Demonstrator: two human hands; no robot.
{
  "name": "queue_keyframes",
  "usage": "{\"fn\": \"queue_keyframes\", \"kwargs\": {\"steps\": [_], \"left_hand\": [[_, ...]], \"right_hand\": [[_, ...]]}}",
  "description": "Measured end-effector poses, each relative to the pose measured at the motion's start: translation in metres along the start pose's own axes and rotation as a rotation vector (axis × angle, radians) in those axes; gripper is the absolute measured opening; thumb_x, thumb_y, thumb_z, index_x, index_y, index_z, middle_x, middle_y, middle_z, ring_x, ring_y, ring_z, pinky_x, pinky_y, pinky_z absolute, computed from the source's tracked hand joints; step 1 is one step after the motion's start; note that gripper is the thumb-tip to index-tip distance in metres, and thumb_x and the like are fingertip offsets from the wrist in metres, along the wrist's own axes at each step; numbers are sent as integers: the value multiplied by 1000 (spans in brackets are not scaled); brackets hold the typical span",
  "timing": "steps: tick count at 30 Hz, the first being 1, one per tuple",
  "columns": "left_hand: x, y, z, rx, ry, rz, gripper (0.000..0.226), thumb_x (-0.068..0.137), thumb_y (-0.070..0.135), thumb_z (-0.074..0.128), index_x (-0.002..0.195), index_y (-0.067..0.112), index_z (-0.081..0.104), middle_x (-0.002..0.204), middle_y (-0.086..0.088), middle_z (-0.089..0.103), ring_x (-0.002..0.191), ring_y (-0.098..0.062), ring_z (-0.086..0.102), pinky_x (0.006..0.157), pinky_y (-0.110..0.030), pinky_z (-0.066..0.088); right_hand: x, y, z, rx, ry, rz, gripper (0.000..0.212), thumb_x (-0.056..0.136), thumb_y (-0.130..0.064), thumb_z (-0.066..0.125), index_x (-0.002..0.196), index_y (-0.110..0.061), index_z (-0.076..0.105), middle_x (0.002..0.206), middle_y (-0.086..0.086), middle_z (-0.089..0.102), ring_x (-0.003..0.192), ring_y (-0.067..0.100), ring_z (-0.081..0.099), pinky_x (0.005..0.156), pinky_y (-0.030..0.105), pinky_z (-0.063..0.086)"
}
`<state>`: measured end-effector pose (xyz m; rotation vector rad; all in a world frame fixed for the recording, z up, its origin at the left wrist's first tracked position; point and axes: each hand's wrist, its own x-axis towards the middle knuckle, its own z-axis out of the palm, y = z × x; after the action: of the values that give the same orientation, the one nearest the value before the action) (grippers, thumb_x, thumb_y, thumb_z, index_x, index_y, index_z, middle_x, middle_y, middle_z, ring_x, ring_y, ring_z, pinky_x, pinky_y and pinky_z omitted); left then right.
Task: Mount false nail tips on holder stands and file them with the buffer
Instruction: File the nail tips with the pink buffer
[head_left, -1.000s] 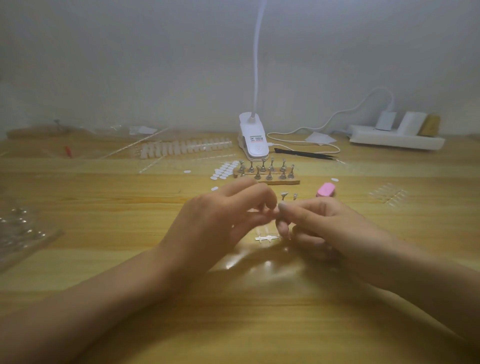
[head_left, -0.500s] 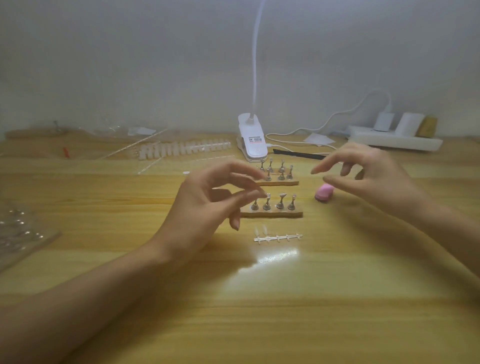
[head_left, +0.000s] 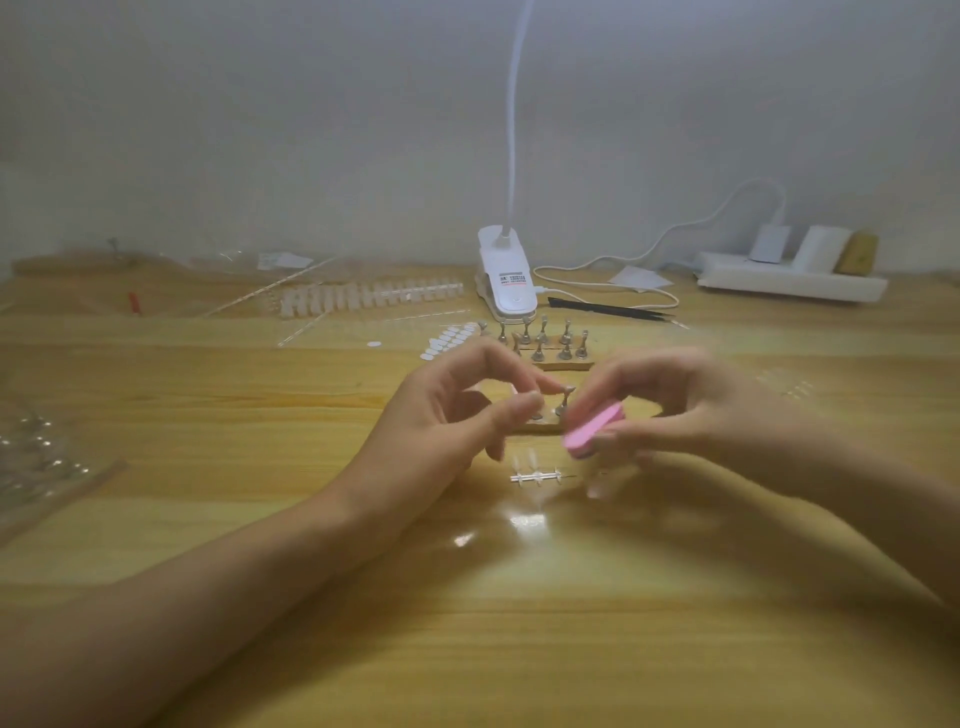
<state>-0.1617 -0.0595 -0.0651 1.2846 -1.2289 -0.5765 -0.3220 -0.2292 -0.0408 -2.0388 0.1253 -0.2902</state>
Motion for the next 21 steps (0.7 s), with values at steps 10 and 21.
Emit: {"fn": "queue_keyframes", "kwargs": {"steps": [10,21], "left_hand": [[2,-6,-2,143,87,103,8,81,22,77,79,19,70,91,-4,62,64,-16,47,66,-18,42],[1,-7,1,157,33,162,9,80,22,75,80,14,70,88,-6,58,73,-7,54,63,-25,44]], "right_hand": [[-1,6,41,586,219,144,47,70,-17,87,108,-14,60,93,13,75,86,26,76,65,30,61],[-3,3,48,502,189,82,43,75,-23,86,109,-21,60,95,10,75,86,32,76,65,31,62]]}}
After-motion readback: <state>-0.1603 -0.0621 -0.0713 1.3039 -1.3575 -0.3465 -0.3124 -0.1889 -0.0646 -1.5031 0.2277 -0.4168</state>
